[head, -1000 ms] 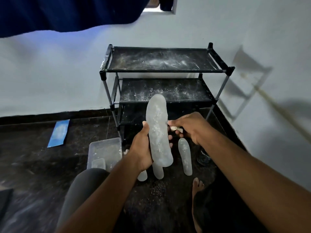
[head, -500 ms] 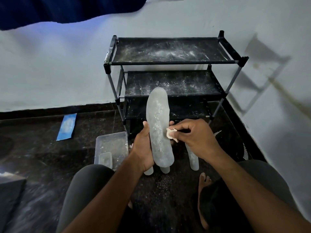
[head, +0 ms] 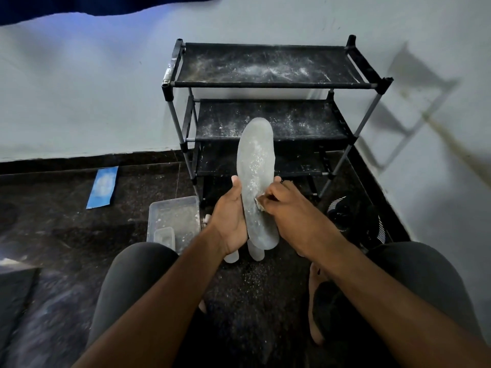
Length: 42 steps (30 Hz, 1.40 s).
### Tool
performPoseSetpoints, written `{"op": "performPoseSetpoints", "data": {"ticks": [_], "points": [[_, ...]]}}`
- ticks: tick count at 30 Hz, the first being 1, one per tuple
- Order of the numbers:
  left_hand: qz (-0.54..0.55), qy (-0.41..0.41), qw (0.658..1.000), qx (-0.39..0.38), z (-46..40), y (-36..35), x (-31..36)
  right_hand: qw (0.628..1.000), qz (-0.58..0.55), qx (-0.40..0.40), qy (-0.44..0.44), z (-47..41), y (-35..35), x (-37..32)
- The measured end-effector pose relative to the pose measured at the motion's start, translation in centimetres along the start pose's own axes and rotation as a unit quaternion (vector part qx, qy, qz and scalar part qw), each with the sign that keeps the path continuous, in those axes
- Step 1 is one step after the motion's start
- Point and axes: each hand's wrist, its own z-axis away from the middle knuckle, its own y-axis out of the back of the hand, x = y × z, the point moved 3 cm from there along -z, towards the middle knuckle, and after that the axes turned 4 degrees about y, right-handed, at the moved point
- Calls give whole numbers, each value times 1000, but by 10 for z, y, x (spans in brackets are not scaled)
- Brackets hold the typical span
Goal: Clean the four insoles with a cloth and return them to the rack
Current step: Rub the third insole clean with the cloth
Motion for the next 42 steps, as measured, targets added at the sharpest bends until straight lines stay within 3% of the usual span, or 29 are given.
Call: {"op": "performPoseSetpoints", "data": {"ticks": [2, 7, 12, 18, 23, 26, 29, 31, 34, 39, 42], "points": [[-1, 1, 1000, -2, 0, -1, -2, 1000, 16, 8, 22, 0, -3, 1], [-14, 24, 999, -29, -5, 2, -4, 993, -99, -58, 13, 18, 10, -3], [-38, 35, 999, -11, -7, -5, -16, 997, -53, 47, -39, 5, 16, 10], [-45, 48, 998, -23, -6, 0, -12, 995, -94, -25, -20, 11, 10, 2], [-33, 46, 998, -32, -6, -4, -12, 996, -46, 54, -57, 1, 10, 12], [-36, 47, 998, -32, -10, 2, -12, 999, -35, 28, -14, -1, 0, -1], [-38, 61, 996, -43, -10, 6, -12, 996, -64, -55, 14, 8, 1, -3], [-36, 61, 997, -35, -10, 8, -12, 995, -95, -35, -12, 11, 8, 5], [-43, 42, 998, -31, -12, 9, -10, 997, -48, 26, -54, 8, 10, 13], [-38, 41, 997, -50, -12, 7, -7, 991, -72, -116, -14, 12, -3, -3], [-20, 47, 997, -63, -14, 10, -4, 984, -151, -76, -52, 13, 6, 4]]}}
